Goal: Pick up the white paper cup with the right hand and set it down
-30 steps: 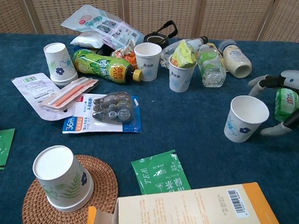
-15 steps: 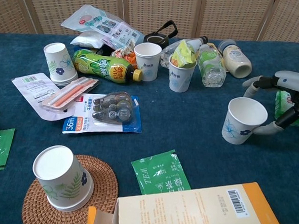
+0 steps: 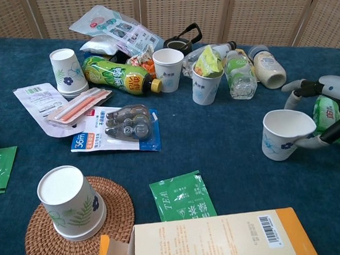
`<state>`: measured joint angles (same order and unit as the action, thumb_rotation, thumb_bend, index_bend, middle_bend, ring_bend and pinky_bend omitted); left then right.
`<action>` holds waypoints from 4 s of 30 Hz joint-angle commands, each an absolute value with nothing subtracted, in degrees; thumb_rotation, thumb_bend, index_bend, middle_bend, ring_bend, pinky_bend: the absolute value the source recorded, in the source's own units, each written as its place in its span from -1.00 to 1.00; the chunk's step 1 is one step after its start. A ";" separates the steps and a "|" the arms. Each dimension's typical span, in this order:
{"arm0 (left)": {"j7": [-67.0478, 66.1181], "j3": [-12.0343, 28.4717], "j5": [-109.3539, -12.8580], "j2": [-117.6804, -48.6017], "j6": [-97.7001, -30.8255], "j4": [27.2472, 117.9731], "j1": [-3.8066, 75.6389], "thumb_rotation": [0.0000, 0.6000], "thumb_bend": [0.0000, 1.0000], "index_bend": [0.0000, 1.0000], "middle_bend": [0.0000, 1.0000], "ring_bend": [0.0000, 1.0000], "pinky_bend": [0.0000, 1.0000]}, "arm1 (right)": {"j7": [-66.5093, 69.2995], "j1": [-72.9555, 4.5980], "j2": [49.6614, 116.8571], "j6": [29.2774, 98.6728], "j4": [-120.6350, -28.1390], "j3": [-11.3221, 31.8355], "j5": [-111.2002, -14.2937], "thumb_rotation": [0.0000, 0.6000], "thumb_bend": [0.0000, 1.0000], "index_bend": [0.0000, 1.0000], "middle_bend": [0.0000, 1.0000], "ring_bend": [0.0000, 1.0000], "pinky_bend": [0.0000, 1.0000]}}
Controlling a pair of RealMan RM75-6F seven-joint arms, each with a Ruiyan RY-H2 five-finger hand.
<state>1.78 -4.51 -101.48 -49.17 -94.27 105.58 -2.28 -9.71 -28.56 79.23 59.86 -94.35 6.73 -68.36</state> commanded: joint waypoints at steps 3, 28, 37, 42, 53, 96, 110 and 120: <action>1.73 -4.51 -101.52 -49.22 -94.28 105.54 -2.28 1.00 -0.56 -1.00 -1.00 -1.00 -1.00 | -17.61 -27.55 79.14 65.20 -94.62 5.39 -71.76 1.00 -0.48 -0.18 -1.00 -1.00 -1.00; 1.62 -4.68 -101.87 -49.24 -94.16 105.48 -2.22 1.00 -0.56 -1.00 -1.00 -1.00 -1.00 | -60.81 -29.79 86.78 74.29 -96.61 7.39 -57.10 1.00 -0.48 -0.15 -1.00 -1.00 -1.00; 2.04 -4.65 -101.83 -49.16 -94.41 105.38 -2.28 1.00 -0.56 -1.00 -1.00 -1.00 -1.00 | -59.44 -30.50 86.71 72.65 -100.00 6.97 -54.09 1.00 -0.61 -0.67 -1.00 -1.00 -1.00; 1.94 -4.69 -101.94 -49.18 -94.43 105.36 -2.30 1.00 -0.56 -1.00 -1.00 -1.00 -1.00 | -56.68 -30.68 84.94 71.34 -102.00 6.41 -54.38 1.00 -0.65 -0.83 -1.00 -1.00 -1.00; 1.69 -4.76 -102.04 -49.25 -94.38 105.46 -2.33 1.00 -0.57 -1.00 -1.00 -1.00 -1.00 | -40.92 -32.45 78.09 59.74 -100.10 6.53 -56.19 1.00 -0.66 -0.65 -1.00 -1.00 -1.00; -0.46 -4.77 -101.29 -49.99 -92.61 106.00 -1.79 1.00 -0.56 -1.00 -1.00 -1.00 -1.00 | -16.74 -34.81 79.24 49.02 -80.11 4.82 -64.85 1.00 -0.58 -0.25 -1.00 -1.00 -1.00; -0.43 -4.82 -101.37 -50.01 -92.80 105.98 -1.87 1.00 -0.57 -1.00 -1.00 -1.00 -1.00 | -16.04 -33.91 78.83 51.64 -80.73 4.62 -66.58 1.00 -0.40 -0.15 -1.00 -1.00 -1.00; -0.35 -5.02 -101.98 -50.02 -93.20 105.89 -2.04 1.00 -0.57 -1.00 -1.00 -1.00 -1.00 | -26.61 -31.45 79.64 63.50 -82.99 4.11 -71.46 1.00 -0.34 -0.15 -1.00 -1.00 -1.00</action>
